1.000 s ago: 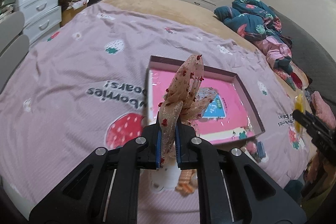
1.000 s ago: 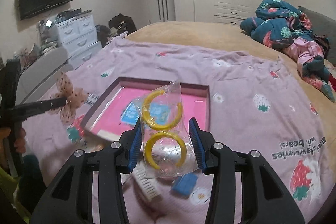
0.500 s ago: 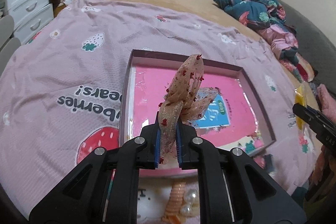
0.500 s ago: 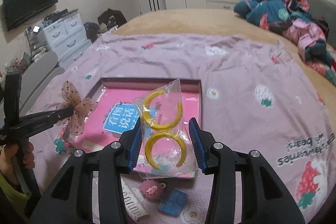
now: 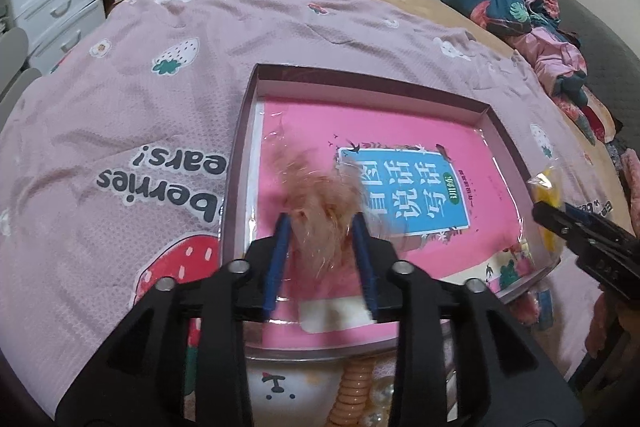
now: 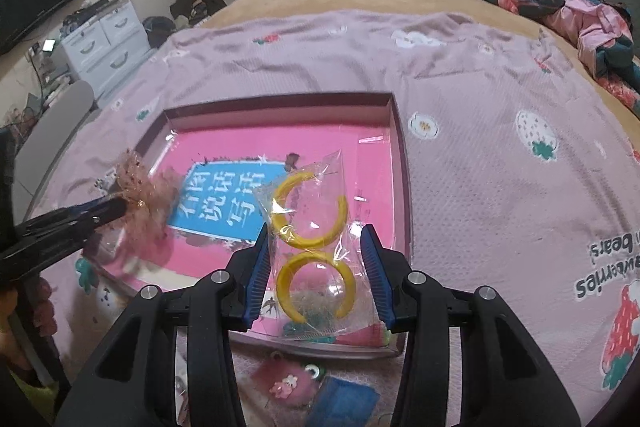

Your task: Organize jewelry

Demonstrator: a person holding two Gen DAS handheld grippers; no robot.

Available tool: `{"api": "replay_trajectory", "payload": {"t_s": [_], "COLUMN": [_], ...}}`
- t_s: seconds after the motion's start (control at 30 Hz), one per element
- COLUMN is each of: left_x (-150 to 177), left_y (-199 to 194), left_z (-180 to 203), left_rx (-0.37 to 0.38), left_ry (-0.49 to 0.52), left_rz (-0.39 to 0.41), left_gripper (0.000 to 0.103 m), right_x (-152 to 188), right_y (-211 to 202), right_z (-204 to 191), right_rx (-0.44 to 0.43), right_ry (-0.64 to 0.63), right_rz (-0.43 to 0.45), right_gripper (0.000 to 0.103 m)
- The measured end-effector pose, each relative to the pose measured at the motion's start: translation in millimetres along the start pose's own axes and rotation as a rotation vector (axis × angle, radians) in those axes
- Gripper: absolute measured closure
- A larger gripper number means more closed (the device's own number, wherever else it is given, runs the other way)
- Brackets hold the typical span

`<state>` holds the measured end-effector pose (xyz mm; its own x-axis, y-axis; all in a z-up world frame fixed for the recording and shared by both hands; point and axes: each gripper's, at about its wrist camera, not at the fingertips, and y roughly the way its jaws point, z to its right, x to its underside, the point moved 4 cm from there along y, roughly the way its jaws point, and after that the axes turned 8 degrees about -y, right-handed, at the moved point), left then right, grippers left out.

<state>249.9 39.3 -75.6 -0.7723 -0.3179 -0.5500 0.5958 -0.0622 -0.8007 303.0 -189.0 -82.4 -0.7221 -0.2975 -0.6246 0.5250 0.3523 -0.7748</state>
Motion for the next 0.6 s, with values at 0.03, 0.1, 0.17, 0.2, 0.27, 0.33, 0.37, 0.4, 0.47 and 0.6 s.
{"api": "replay_trajectory", "payload": {"t_s": [0.03, 0.1, 0.17, 0.2, 0.27, 0.33, 0.37, 0.4, 0.47, 0.6], "left_x": [0.7, 1.8, 2.0, 2.5, 2.8, 3.3, 3.6, 3.6, 3.0, 0.9], "left_y": [-1.2, -4.1, -8.1, -11.4, -18.3, -25.0, -28.1, -31.0, -37.2, -58.1], "left_z": [-1.2, -3.5, -5.9, -7.3, -9.1, -11.6, -12.9, -13.3, -15.3, -19.0], "left_rx": [-0.004, -0.011, -0.012, -0.015, -0.018, -0.022, -0.024, -0.026, -0.029, -0.022], "left_ry": [0.002, 0.004, -0.001, -0.002, -0.005, -0.008, -0.01, -0.012, -0.019, -0.039], "left_rz": [0.002, 0.003, 0.007, 0.011, 0.025, 0.034, 0.037, 0.041, 0.047, 0.08], "left_gripper": [0.067, 0.065, 0.061, 0.056, 0.05, 0.047, 0.044, 0.042, 0.041, 0.026], "right_x": [0.8, 3.1, 4.2, 5.5, 6.3, 7.0, 6.8, 7.0, 5.9, 3.6], "right_y": [3.2, 9.7, 12.7, 13.0, 9.2, 1.8, -1.7, -9.8, -24.2, -60.2], "right_z": [1.1, 1.7, 2.0, 1.7, 2.2, 1.3, 1.1, 0.4, -1.4, -5.7], "right_rx": [0.001, 0.003, 0.007, 0.005, 0.005, 0.013, 0.016, 0.019, 0.026, 0.042], "right_ry": [0.003, 0.012, 0.015, 0.02, 0.033, 0.029, 0.029, 0.029, 0.028, 0.019], "right_rz": [-0.005, -0.018, -0.025, -0.027, -0.014, 0.003, 0.01, 0.03, 0.065, 0.148], "right_gripper": [0.059, 0.059, 0.053, 0.047, 0.033, 0.03, 0.027, 0.025, 0.021, 0.015]}}
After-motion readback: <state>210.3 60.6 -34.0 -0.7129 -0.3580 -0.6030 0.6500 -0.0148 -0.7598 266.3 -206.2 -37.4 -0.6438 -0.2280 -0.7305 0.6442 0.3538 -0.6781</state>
